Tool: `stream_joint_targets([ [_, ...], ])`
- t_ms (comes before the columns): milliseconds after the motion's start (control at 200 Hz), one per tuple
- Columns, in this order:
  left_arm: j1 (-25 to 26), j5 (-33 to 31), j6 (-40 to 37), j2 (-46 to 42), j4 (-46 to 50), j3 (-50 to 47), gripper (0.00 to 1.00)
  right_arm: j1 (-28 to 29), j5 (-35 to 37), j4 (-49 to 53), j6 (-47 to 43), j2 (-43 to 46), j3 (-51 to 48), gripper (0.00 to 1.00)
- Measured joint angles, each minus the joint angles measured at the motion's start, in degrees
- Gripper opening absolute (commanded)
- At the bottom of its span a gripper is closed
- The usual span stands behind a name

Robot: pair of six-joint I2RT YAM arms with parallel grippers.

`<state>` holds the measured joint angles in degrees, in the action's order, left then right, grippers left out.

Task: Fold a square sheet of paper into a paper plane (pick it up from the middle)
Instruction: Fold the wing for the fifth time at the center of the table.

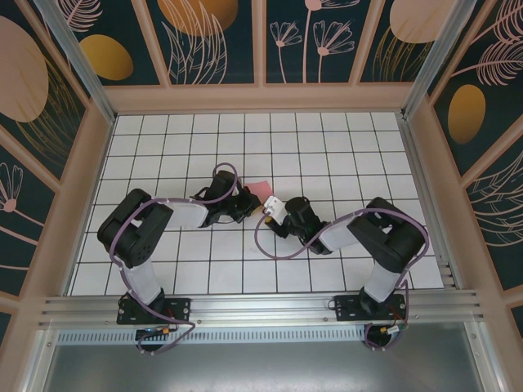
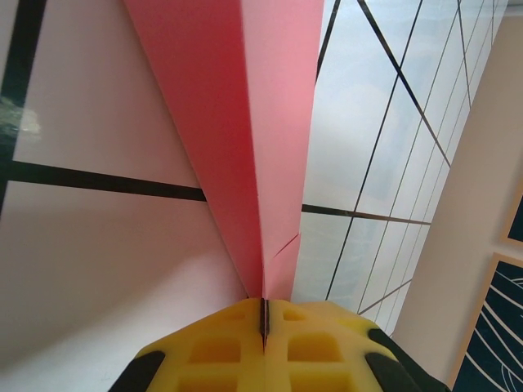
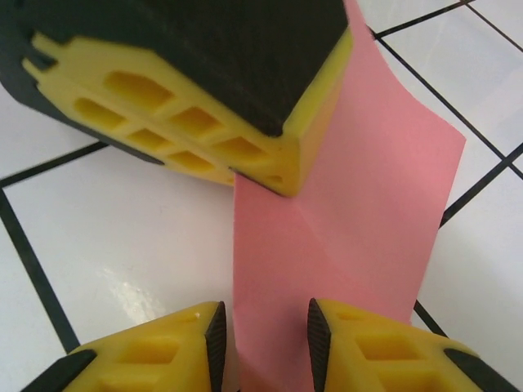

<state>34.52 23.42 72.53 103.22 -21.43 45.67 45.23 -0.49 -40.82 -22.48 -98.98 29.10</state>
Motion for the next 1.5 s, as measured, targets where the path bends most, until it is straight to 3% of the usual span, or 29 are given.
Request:
stream_joint_targets([
  [190,0.0,-0.02,0.0,0.0,0.0,0.0,0.08,0.15,0.35,-1.25,-0.15,-0.59,0.0,0.26],
  [455,0.0,-0.02,0.0,0.0,0.09,0.0,0.09,0.2,0.48,-2.82,-0.09,-0.94,0.0,0.26],
  [550,0.0,-0.02,-0.02,0.0,0.26,0.0,0.1,0.2,0.26,-3.17,0.28,-0.94,0.0,0.17],
  [811,-0.11,-1.53,-0.76,-2.19,2.75,0.0,0.28,0.2,-2.05,-3.13,3.48,-0.94,0.0,0.02],
  [1096,-2.32,-5.84,-1.92,-11.23,3.52,-2.08,0.39,-1.86,-10.29,-1.2,10.99,-0.76,0.02,0.0],
  [1501,-2.4,-7.85,-3.06,-16.41,-0.61,-9.9,0.4,-6.56,-23.02,6.01,25.4,-0.59,5.62,0.0],
])
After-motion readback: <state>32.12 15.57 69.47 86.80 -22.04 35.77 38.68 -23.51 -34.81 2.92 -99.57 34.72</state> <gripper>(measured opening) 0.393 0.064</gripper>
